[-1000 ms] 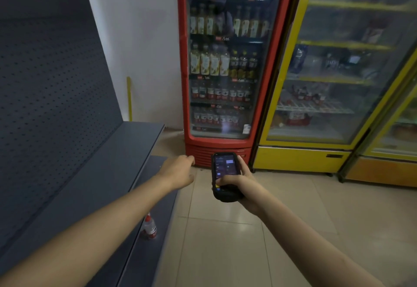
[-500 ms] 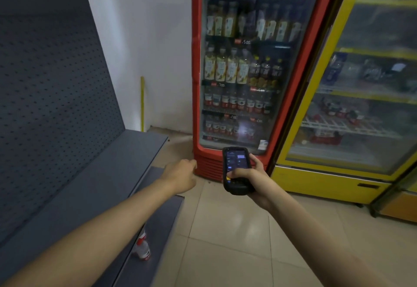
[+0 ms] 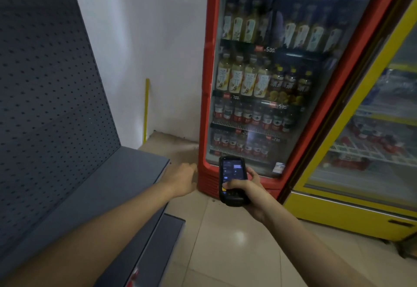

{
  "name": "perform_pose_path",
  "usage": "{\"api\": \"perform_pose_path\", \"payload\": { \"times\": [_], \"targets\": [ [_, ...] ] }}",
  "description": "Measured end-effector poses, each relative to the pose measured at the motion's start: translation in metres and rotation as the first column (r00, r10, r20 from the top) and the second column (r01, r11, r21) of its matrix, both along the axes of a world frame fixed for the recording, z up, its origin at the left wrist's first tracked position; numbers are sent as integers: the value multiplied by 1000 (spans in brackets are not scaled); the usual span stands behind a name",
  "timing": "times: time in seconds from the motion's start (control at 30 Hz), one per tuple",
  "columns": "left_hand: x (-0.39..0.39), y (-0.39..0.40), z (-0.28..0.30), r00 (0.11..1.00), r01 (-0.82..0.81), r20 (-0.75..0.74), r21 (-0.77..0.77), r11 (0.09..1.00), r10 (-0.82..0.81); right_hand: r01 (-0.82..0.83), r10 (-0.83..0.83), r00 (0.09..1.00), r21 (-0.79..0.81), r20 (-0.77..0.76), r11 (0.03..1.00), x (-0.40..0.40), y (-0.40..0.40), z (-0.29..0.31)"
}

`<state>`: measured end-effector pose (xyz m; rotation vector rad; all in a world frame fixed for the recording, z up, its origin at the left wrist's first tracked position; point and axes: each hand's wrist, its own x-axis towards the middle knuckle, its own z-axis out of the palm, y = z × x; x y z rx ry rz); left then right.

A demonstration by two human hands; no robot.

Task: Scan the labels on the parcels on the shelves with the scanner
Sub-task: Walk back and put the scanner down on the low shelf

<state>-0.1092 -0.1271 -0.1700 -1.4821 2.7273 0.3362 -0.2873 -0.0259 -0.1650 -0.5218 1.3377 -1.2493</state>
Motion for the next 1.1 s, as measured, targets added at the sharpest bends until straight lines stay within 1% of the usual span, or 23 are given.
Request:
{"api": "perform_pose_path", "payload": {
  "times": [0.17,0.3,0.43,0.5,0.6,0.7,0.83,0.97,1.03,1.1],
  "targets": [
    [-8,-41,-13,999,-42,19,40,998,42,-39,39,999,29,16,999,-12,-45,-4],
    [-20,-78,-19,994,-102,28,33,994,101,-84,84,996,28,31,996,-32,-88,-10],
    [-35,-110,-27,981,-190,45,57,980,188,-222,222,975,16,-8,975,-54,-139,-13],
    [-38,-123,-28,965,-264,30,78,961,262,-303,303,953,4,-10,953,-62,-163,-12],
    [-42,-134,-30,928,-370,8,124,921,372,-414,414,910,-9,0,910,-69,-196,-15],
    [-40,-136,-37,879,-469,-4,161,868,476,-529,530,848,-37,16,848,-66,-225,-26],
    [-24,-131,-45,812,-570,-8,204,796,584,-644,644,765,30,28,764,-45,-250,-45],
    [4,-125,-46,687,-721,29,152,676,726,-706,702,708,113,75,699,-12,-276,-62],
    [22,-123,-52,645,-758,42,163,631,763,-761,756,647,126,92,636,9,-285,-62],
    [41,-127,-63,630,-766,57,208,608,774,-804,805,588,156,76,573,30,-292,-63]
  ]
}}
